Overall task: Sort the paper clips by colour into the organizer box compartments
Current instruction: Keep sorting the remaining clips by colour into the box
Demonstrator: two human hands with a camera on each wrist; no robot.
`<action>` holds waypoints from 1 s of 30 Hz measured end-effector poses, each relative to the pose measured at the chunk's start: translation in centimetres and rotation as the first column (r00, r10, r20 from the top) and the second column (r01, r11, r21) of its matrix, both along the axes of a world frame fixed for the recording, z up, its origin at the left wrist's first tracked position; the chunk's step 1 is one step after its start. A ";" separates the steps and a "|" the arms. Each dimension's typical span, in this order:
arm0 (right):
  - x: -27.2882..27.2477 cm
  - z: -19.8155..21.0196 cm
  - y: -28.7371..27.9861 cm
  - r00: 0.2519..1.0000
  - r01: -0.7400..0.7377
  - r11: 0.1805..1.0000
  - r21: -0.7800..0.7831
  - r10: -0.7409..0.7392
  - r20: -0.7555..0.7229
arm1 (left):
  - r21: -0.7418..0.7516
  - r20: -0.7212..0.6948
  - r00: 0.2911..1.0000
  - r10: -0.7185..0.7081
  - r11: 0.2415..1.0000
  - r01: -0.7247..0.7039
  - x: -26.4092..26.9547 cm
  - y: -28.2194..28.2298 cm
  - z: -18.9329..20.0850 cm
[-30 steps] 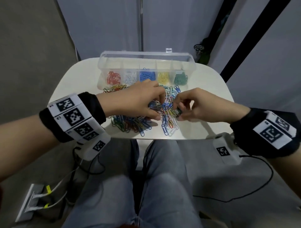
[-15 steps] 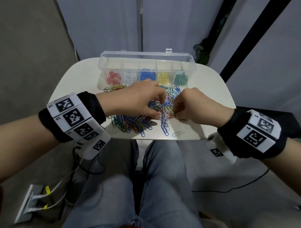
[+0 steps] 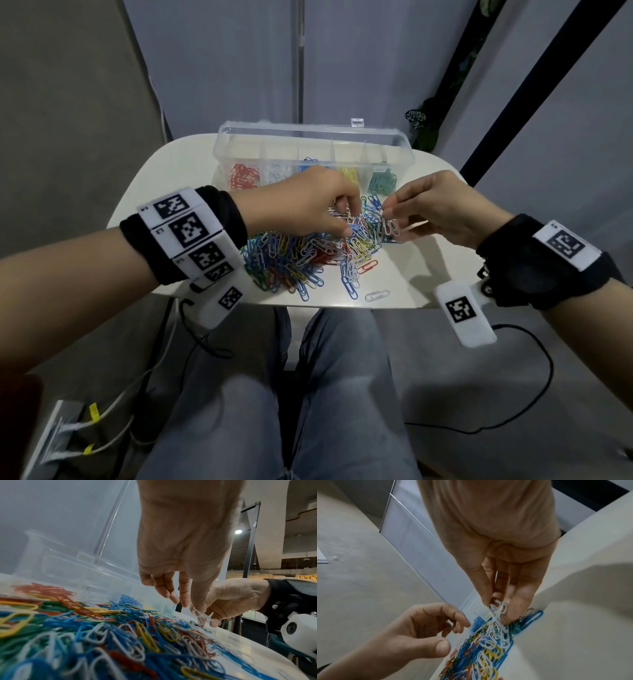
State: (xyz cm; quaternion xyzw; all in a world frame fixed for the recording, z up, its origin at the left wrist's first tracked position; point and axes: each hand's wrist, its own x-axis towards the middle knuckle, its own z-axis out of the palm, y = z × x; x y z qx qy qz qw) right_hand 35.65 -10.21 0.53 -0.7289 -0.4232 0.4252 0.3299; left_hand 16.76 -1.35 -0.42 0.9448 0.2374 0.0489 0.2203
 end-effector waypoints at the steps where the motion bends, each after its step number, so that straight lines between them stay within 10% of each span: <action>1: 0.1 0.0 0.1 1.000 0.015 1.000 -0.003 -0.015 -0.015 | -0.010 -0.005 1.000 -0.001 1.000 0.001 0.3 0.1 -0.1; 16: -0.1 -0.1 0.5 0.990 0.100 0.995 0.006 -0.099 -0.102 | 0.058 -0.120 0.992 -0.028 0.998 0.035 3.0 0.3 -1.1; 30: -0.3 0.4 0.6 0.942 0.066 0.996 -0.067 -0.084 -0.326 | -0.305 0.107 0.972 0.209 0.937 -0.168 2.1 1.9 -0.4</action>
